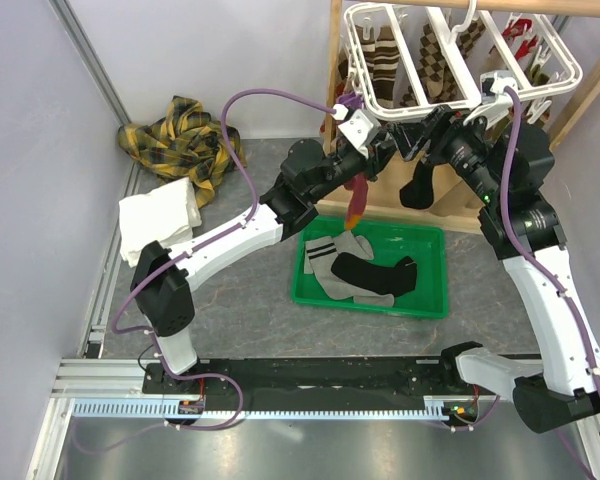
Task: Clip the socks to the hanger
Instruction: Open the clamp at the hanger.
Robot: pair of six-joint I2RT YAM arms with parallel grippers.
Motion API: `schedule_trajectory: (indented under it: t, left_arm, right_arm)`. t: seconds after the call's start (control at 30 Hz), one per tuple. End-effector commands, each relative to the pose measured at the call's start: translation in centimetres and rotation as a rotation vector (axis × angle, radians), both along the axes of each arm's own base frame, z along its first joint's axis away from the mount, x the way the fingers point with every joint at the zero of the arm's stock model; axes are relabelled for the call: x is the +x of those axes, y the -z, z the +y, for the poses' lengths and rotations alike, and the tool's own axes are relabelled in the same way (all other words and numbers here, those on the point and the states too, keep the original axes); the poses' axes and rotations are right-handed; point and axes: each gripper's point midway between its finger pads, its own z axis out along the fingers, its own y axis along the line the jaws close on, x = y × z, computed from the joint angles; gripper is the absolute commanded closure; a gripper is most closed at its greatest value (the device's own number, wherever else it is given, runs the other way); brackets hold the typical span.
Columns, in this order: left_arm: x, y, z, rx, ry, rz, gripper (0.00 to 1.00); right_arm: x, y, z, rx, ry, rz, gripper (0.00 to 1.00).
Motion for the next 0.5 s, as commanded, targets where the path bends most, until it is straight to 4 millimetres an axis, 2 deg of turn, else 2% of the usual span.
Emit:
schedule_trajectory:
  t: [0.0, 0.23, 0.47]
  left_arm:
    - [-3.4, -2.6, -0.4, -0.027, 0.11, 0.003, 0.98]
    - [-4.2, -2.7, -0.9, -0.022, 0.139, 0.001, 0.98]
    - [-4.3, -2.3, -1.6, 0.004, 0.14, 0.017, 0.98]
  right_arm:
    - [0.4, -0.7, -0.6, 0.042, 0.027, 0.032, 0.18]
    - [1.0, 1.0, -0.5, 0.044, 0.009, 0.086, 0.31]
    - [0.8, 0.6, 0.3, 0.037, -0.047, 0.074, 0.4]
